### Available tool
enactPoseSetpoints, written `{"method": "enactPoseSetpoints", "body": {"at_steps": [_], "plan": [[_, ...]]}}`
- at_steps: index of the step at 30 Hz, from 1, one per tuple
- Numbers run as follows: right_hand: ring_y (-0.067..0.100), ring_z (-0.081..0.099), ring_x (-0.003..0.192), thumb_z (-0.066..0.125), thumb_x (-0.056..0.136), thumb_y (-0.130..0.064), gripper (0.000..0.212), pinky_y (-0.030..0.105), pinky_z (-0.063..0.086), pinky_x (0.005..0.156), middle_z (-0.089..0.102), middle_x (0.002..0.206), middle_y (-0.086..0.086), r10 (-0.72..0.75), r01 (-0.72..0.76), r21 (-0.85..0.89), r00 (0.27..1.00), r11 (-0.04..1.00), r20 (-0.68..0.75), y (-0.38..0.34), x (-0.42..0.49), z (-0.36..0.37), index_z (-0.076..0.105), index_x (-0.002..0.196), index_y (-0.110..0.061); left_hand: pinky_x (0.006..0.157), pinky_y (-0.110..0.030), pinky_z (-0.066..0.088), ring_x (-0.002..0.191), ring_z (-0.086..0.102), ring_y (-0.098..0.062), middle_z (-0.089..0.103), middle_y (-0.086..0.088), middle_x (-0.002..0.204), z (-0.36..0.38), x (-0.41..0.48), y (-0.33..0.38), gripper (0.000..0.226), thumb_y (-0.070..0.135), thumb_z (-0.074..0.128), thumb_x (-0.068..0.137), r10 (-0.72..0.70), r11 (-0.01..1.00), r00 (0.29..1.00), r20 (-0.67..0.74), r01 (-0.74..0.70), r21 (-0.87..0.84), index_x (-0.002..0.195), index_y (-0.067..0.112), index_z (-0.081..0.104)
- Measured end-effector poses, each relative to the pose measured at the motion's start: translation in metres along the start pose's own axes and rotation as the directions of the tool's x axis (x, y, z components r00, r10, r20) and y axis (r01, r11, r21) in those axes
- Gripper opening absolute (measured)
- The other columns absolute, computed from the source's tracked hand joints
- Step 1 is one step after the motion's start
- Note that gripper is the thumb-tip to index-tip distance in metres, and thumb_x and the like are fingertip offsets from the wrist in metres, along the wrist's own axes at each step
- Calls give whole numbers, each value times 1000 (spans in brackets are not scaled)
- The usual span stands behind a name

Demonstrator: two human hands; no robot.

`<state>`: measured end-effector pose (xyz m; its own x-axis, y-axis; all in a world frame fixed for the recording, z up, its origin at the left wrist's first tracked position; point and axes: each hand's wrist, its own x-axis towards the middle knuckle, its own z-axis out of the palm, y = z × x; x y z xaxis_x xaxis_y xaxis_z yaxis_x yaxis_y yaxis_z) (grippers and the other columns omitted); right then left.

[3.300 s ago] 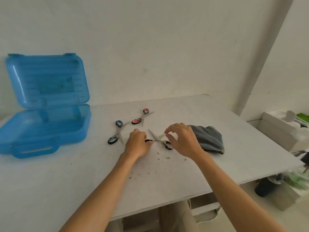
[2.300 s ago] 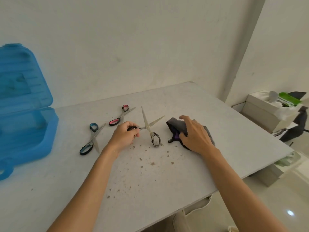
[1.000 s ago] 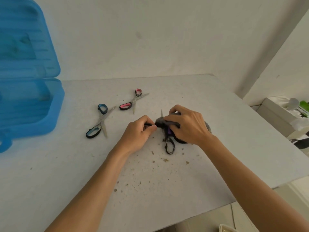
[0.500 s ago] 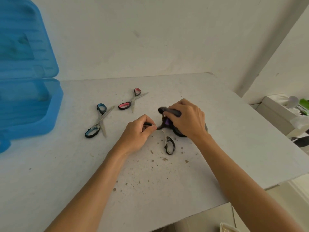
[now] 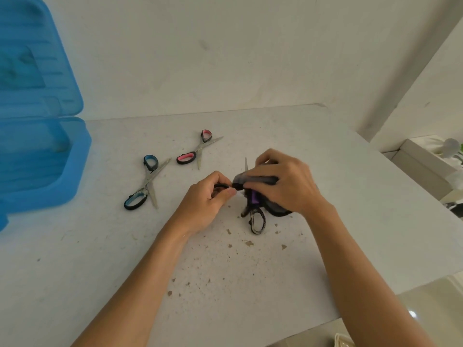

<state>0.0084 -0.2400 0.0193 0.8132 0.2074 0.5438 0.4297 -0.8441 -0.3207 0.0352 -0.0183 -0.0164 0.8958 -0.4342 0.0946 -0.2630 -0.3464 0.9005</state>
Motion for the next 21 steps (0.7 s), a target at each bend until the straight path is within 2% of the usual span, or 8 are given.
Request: {"method": "enactPoseSetpoints", "body": {"at_steps": [2, 4, 7, 9, 12, 16, 19, 21], "plan": [[9, 62, 71, 78, 87, -41, 16, 29, 50, 58, 66, 97, -10, 17, -16, -62, 1000, 998, 17, -2, 6, 12, 83, 100, -33, 61, -28, 42, 62, 50, -12, 61, -1, 73, 1, -1, 0, 8, 32, 61, 101, 7, 999, 1000, 9, -7, 33, 98, 25, 63], [12, 61, 70, 77, 88, -42, 17, 28, 46, 58, 67, 97, -9, 58, -63, -96, 997, 993, -53, 1, 11, 17, 83, 100, -31, 64, -27, 46, 67, 57, -18, 66, -1, 79, 1, -1, 1, 7, 31, 61, 100, 19, 999, 1000, -11, -19, 42, 98, 25, 64], [10, 61, 71, 76, 88, -43, 16, 30, 50, 58, 67, 97, -11, 23, -24, -82, 1000, 996, -13, 3, 7, 16, 83, 99, -33, 58, -17, 42, 60, 53, -10, 62, 7, 73, 2, -2, 2, 6, 29, 62, 100, 16, 999, 999, -30, -15, 31, 98, 24, 65], [8, 61, 71, 76, 87, -46, 18, 30, 51, 58, 66, 97, -14, 51, -51, -27, 999, 998, -5, 3, 4, 17, 83, 99, -34, 57, -16, 41, 57, 49, -4, 59, 10, 69, 2, -2, 1, 7, 29, 62, 100, 12, 1000, 999, -29, -11, 26, 99, 23, 64], [13, 64, 73, 79, 87, -42, 21, 29, 49, 58, 68, 97, -11, 144, -145, -11, 987, 989, -72, 6, 7, 21, 82, 103, -29, 62, -13, 43, 62, 54, 0, 63, 12, 75, 2, -2, 2, 7, 28, 61, 101, 26, 998, 999, -27, -24, 61, 100, 22, 65], [8, 60, 72, 79, 85, -36, 16, 25, 47, 58, 67, 98, -14, 92, -92, -7, 996, 996, -22, 2, 3, 19, 82, 100, -31, 57, -12, 40, 56, 52, 1, 60, 21, 63, 2, -3, 3, 8, 26, 62, 101, 13, 1000, 999, -31, -12, 27, 101, 19, 65], [12, 63, 76, 77, 87, -36, 19, 31, 51, 62, 68, 100, -12, 185, -185, 1, 981, 983, -58, 5, 9, 24, 81, 105, -31, 60, -19, 45, 65, 58, -6, 65, 12, 76, 2, -2, 3, 8, 29, 62, 100, 12, 997, 1000, -22, -11, 72, 100, 21, 65], [16, 64, 80, 74, 91, -38, 21, 33, 51, 64, 67, 102, -10, 240, -243, -19, 967, 970, -90, 8, 16, 26, 80, 110, -32, 63, -18, 44, 66, 56, -5, 65, 6, 79, 2, -2, 3, 9, 30, 61, 101, 10, 996, 1000, -13, -8, 89, 100, 22, 65]]}}
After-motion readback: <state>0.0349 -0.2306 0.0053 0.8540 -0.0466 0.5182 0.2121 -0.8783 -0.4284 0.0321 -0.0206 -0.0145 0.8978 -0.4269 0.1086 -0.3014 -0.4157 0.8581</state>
